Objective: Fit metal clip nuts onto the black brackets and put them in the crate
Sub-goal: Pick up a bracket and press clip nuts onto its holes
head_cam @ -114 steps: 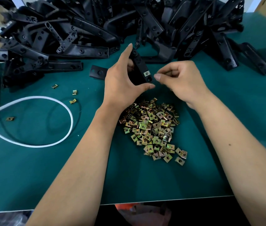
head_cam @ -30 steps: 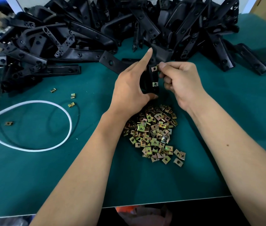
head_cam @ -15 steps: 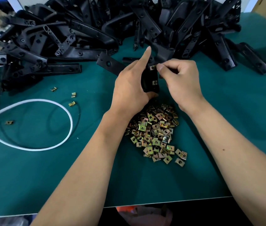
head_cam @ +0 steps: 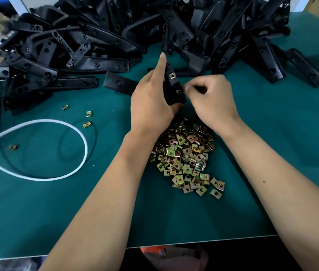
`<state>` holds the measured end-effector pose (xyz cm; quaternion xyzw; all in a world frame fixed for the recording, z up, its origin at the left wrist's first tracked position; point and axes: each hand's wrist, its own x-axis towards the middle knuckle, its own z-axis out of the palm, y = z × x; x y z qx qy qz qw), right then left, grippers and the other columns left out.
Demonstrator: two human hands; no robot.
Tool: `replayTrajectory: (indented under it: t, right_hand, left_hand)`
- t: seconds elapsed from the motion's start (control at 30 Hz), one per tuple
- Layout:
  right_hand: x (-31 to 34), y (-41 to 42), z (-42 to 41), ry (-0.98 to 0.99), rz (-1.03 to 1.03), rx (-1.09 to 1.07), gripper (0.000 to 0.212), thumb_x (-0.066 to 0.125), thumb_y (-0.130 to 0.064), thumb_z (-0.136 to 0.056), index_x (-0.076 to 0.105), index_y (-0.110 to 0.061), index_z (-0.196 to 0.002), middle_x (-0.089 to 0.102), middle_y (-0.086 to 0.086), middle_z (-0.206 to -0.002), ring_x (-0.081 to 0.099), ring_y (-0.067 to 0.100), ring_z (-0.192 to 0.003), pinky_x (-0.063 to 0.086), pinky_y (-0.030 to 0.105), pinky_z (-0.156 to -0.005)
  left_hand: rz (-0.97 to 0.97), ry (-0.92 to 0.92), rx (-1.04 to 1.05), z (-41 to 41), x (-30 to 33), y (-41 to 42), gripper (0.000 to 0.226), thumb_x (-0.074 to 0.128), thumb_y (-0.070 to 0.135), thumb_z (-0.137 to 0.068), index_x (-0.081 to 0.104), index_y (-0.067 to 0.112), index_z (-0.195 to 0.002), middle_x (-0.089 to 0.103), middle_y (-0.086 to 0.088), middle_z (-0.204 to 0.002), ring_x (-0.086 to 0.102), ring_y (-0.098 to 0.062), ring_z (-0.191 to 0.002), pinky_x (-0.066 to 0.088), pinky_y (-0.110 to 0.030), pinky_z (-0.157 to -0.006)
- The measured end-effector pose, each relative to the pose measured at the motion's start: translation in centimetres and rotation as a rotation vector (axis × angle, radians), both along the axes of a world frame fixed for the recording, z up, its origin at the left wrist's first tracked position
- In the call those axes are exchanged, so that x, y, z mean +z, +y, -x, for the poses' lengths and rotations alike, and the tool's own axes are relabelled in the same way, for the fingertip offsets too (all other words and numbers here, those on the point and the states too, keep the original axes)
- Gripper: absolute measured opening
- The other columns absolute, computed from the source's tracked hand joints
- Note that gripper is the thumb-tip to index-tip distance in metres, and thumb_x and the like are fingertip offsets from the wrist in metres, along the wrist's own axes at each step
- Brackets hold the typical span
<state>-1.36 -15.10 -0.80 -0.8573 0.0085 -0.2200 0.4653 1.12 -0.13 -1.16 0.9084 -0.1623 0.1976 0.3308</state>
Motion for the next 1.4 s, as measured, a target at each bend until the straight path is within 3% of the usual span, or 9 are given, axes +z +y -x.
replayTrajectory:
  t: [0.13, 0.33, 0.47, 0.7, 0.93, 1.07, 1.2, 1.3, 1.4]
  right_hand:
    - [0.0, 0.6, 0.0, 0.009, -0.075, -0.002, 0.019, 0.065, -0.020, -0.094, 0.083, -0.023, -0.091, 0.076, -0.018, -0.081, 0.069, -0.006, -0.084, 0.051, 0.013, -0.076]
    - [-0.4, 0.8, -0.2, 0.045, -0.185, -0.004, 0.021, 0.065, -0.022, -0.092, 0.080, -0.012, -0.081, 0.075, 0.001, -0.073, 0.069, 0.013, -0.071, 0.056, 0.040, -0.070]
    - [-0.6, 1.0, -0.1, 0.090, -0.404, 0.064, 0.029, 0.065, -0.014, -0.094, 0.077, -0.026, -0.070, 0.056, -0.021, -0.048, 0.051, -0.006, -0.047, 0.036, 0.008, -0.048]
    - [-0.6, 1.1, -0.2, 0.192, -0.585, 0.055, 0.014, 0.067, -0.016, -0.095, 0.078, -0.020, -0.087, 0.063, -0.018, -0.060, 0.051, -0.005, -0.053, 0.037, 0.017, -0.050]
    - [-0.2, 0.0, -0.2, 0.221, -0.469, 0.142, 0.020, 0.064, -0.023, -0.099, 0.078, -0.010, -0.094, 0.054, 0.006, -0.077, 0.043, 0.011, -0.063, 0.035, 0.025, -0.055]
    - [0.2, -0.7, -0.2, 0.196, -0.233, 0.078, 0.034, 0.058, -0.032, -0.103, 0.079, -0.005, -0.099, 0.071, -0.022, -0.075, 0.062, -0.009, -0.072, 0.045, 0.024, -0.076]
    - [0.2, -0.3, 0.1, 0.108, -0.026, 0.035, 0.025, 0.062, -0.039, -0.098, 0.080, -0.022, -0.101, 0.077, -0.008, -0.098, 0.069, 0.008, -0.096, 0.054, 0.037, -0.092]
    - [0.0, 0.5, 0.2, 0.030, 0.082, 0.029, 0.018, 0.077, -0.040, -0.087, 0.080, -0.026, -0.098, 0.074, -0.015, -0.091, 0.067, 0.002, -0.091, 0.053, 0.027, -0.088]
    - [-0.2, 0.4, -0.1, 0.005, 0.126, -0.016, 0.016, 0.082, -0.034, -0.084, 0.080, -0.025, -0.096, 0.068, -0.022, -0.081, 0.064, -0.007, -0.081, 0.048, 0.009, -0.074]
  left_hand:
    - [-0.002, -0.017, 0.068, 0.1, 0.0, -0.2, 0.117, 0.092, 0.034, -0.071, 0.022, 0.019, -0.163, 0.064, 0.001, -0.121, 0.059, -0.021, -0.115, 0.051, -0.040, -0.100]
    - [-0.014, -0.057, 0.092, 0.4, 0.1, -0.5, 0.116, 0.093, 0.034, -0.071, 0.024, 0.016, -0.162, 0.064, 0.000, -0.120, 0.059, -0.023, -0.113, 0.051, -0.040, -0.097]
    - [0.004, -0.075, 0.100, 0.6, 0.1, -0.5, 0.113, 0.093, 0.025, -0.069, 0.028, 0.013, -0.161, 0.066, -0.001, -0.118, 0.060, -0.023, -0.110, 0.051, -0.040, -0.095]
    - [0.005, -0.131, 0.135, 0.6, 0.3, -0.7, 0.111, 0.094, 0.023, -0.066, 0.034, 0.011, -0.158, 0.066, 0.000, -0.111, 0.060, -0.020, -0.104, 0.049, -0.031, -0.088]
    - [0.045, -0.019, 0.074, -0.3, -0.1, -0.1, 0.117, 0.096, 0.035, -0.066, 0.030, 0.016, -0.161, 0.067, 0.002, -0.116, 0.061, -0.018, -0.110, 0.050, -0.035, -0.098]
    - [0.118, 0.056, 0.023, -0.5, -0.3, 0.5, 0.121, 0.097, 0.043, -0.062, 0.031, 0.017, -0.160, 0.068, 0.006, -0.116, 0.062, -0.011, -0.109, 0.043, -0.018, -0.097]
    - [0.110, 0.045, 0.014, -0.3, -0.2, 0.6, 0.118, 0.094, 0.044, -0.065, 0.030, 0.016, -0.160, 0.067, 0.006, -0.116, 0.061, -0.012, -0.109, 0.045, -0.022, -0.099]
    - [0.023, -0.027, 0.033, 0.0, 0.0, 0.1, 0.105, 0.085, 0.028, -0.075, 0.028, 0.013, -0.161, 0.065, -0.001, -0.117, 0.060, -0.022, -0.111, 0.050, -0.039, -0.098]
    - [-0.026, -0.081, 0.021, 0.3, 0.0, -0.1, 0.104, 0.085, 0.022, -0.076, 0.026, 0.013, -0.161, 0.064, -0.002, -0.116, 0.059, -0.024, -0.110, 0.050, -0.038, -0.096]
